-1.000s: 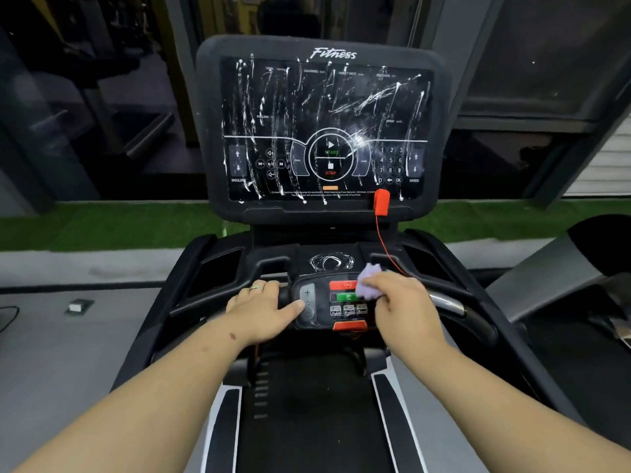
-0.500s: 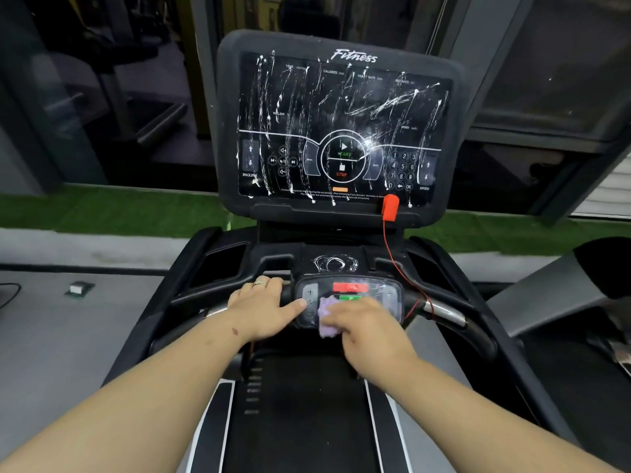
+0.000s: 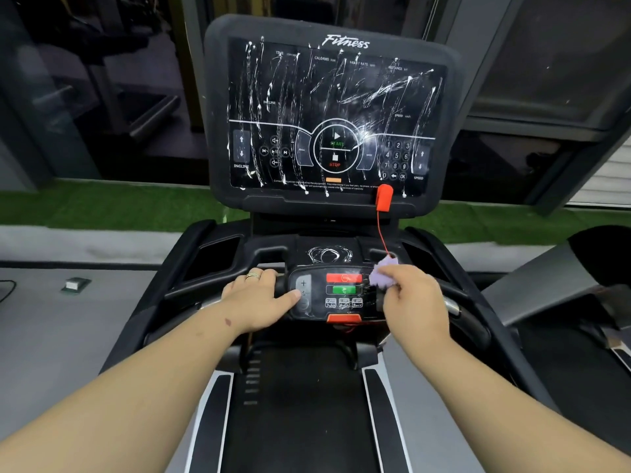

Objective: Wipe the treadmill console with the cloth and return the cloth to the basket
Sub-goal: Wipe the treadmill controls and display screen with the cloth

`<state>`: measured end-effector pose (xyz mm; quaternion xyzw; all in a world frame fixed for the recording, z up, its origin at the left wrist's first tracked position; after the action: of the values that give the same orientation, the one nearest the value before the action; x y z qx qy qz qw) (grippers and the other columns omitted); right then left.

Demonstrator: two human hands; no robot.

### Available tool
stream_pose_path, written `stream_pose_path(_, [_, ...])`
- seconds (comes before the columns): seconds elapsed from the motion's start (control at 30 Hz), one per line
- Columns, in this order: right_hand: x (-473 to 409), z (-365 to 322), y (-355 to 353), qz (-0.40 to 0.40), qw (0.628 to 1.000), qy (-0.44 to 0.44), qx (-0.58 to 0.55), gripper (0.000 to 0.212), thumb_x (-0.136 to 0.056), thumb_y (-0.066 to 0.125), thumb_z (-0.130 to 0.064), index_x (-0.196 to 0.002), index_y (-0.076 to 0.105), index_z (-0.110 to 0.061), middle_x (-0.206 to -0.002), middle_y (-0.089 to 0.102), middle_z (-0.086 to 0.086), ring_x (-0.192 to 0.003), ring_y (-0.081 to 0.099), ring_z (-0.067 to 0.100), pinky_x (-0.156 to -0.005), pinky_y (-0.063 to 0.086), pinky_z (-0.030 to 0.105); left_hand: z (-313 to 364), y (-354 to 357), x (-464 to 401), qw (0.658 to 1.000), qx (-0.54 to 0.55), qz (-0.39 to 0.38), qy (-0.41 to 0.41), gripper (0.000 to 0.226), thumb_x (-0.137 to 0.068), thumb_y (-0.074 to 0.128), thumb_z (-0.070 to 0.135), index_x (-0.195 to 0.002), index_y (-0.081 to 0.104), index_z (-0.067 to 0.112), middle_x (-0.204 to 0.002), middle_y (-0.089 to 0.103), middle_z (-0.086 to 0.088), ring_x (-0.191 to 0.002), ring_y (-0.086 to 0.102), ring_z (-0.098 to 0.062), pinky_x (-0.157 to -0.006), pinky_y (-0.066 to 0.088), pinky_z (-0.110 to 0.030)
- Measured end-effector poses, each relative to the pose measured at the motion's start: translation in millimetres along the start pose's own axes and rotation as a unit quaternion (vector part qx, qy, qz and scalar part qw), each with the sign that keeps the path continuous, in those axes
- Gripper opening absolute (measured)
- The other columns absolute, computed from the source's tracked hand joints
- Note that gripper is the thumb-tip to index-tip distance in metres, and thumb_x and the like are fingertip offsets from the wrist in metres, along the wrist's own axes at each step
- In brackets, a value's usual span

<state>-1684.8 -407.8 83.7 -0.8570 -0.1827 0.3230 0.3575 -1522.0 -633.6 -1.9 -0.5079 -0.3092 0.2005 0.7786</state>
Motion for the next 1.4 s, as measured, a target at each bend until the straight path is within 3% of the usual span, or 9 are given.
stream_pose_path(0.17, [23.0, -33.0, 38.1, -0.148, 0.985, -0.084, 0.02, 0.041, -0.08, 0.041, -0.002, -0.087, 0.076, -0.022, -0.097, 0.072, -0.011, -0.093, 0.059, 0.013, -0.087, 0.047, 0.024, 0.6, -0.5, 0.9, 1.0, 0.0, -0.001, -0.001, 0.078, -0.089, 0.034, 0.081, -0.146, 0.041, 0.028, -0.155, 0.039, -0.005, -0.142, 0.037, -0.03, -0.115, 0.031, -0.046])
stream_pose_path(0.33, [6.6, 1.4, 6.0, 0.001, 1.0, 0.012, -0.009, 0.042, -0.081, 0.049, 0.007, -0.09, 0.076, -0.024, -0.094, 0.072, -0.012, -0.093, 0.065, 0.014, -0.085, 0.053, 0.035, 1.8, -0.8, 1.9, 1.0, -0.003, -0.001, -0.005, 0.077, -0.09, 0.034, 0.08, -0.145, 0.041, 0.027, -0.154, 0.039, -0.005, -0.141, 0.037, -0.031, -0.115, 0.032, -0.046])
stream_pose_path(0.5, [26.2, -28.4, 43.8, -0.16, 0.985, -0.05, -0.034, 0.047, -0.083, 0.042, -0.001, -0.09, 0.076, -0.032, -0.101, 0.072, -0.015, -0.087, 0.065, 0.012, -0.084, 0.055, 0.032, 2.0, -1.5, 2.3, 1.0, -0.003, 0.0, -0.003, 0.076, -0.09, 0.034, 0.08, -0.145, 0.041, 0.028, -0.155, 0.039, -0.005, -0.141, 0.038, -0.031, -0.114, 0.032, -0.046])
stream_pose_path(0.67, [8.9, -3.4, 7.0, -0.038, 0.997, 0.053, -0.03, 0.046, -0.082, 0.046, 0.004, -0.089, 0.074, -0.031, -0.092, 0.068, -0.024, -0.089, 0.061, 0.005, -0.08, 0.049, 0.022, 2.0, -0.9, 1.4, 1.0, -0.007, -0.002, -0.005, 0.076, -0.09, 0.033, 0.08, -0.145, 0.041, 0.027, -0.154, 0.04, -0.005, -0.141, 0.038, -0.031, -0.114, 0.033, -0.046])
stream_pose_path(0.77, [25.9, -35.5, 28.9, -0.123, 0.992, -0.033, 0.003, 0.048, -0.079, 0.047, 0.01, -0.091, 0.077, -0.026, -0.093, 0.071, -0.016, -0.089, 0.063, 0.015, -0.081, 0.052, 0.024, 1.4, -0.5, 2.1, 1.0, -0.006, -0.003, -0.005, 0.077, -0.09, 0.033, 0.081, -0.145, 0.041, 0.028, -0.154, 0.039, -0.005, -0.141, 0.038, -0.031, -0.114, 0.032, -0.046])
stream_pose_path(0.87, [25.7, -42.2, 44.9, -0.254, 0.945, 0.083, -0.188, 0.048, -0.091, 0.046, 0.002, -0.097, 0.072, -0.039, -0.088, 0.07, -0.02, -0.088, 0.071, 0.024, -0.077, 0.057, 0.028, 1.6, -0.9, 1.9, 1.0, -0.006, -0.001, -0.003, 0.077, -0.09, 0.033, 0.081, -0.144, 0.042, 0.028, -0.154, 0.04, -0.005, -0.14, 0.038, -0.031, -0.114, 0.033, -0.046])
stream_pose_path(0.97, [6.4, -28.4, 32.5, -0.216, 0.95, 0.109, -0.196, 0.032, -0.09, 0.053, -0.007, -0.097, 0.057, -0.039, -0.092, 0.066, -0.01, -0.082, 0.063, 0.011, -0.068, 0.05, 0.024, 1.5, -0.9, 1.4, 1.0, -0.003, 0.0, -0.002, 0.078, -0.09, 0.033, 0.081, -0.146, 0.041, 0.027, -0.155, 0.039, -0.005, -0.142, 0.037, -0.031, -0.115, 0.032, -0.046])
stream_pose_path(1.13, [-6.2, -10.9, 10.4, -0.082, 0.993, 0.005, 0.087, 0.025, -0.086, 0.055, -0.005, -0.1, 0.063, -0.024, -0.098, 0.061, 0.0, -0.091, 0.052, 0.025, -0.076, 0.047, 0.041, 0.9, -0.6, 1.6, 1.0, -0.004, 0.003, -0.001, 0.077, -0.091, 0.033, 0.08, -0.146, 0.041, 0.027, -0.155, 0.039, -0.006, -0.141, 0.038, -0.031, -0.114, 0.033, -0.046])
stream_pose_path(1.4, [20.6, -21.6, 27.2, 0.001, 0.99, -0.071, 0.125, 0.031, -0.085, 0.066, -0.012, -0.116, 0.067, -0.015, -0.113, 0.06, 0.003, -0.093, 0.054, 0.03, -0.082, 0.049, 0.04, 1.0, -0.2, 1.4, 1.0, -0.006, -0.002, -0.004, 0.079, -0.09, 0.032, 0.081, -0.148, 0.039, 0.027, -0.155, 0.039, -0.006, -0.142, 0.037, -0.031, -0.115, 0.032, -0.047])
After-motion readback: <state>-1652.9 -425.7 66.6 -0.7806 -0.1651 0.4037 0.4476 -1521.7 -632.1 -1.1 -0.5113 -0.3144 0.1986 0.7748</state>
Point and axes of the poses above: each hand's wrist, its own x-axis away from the middle knuckle, its own y-axis out of the palm, z = x × y, the point moved 9 cm from there along -x, towards the middle knuckle
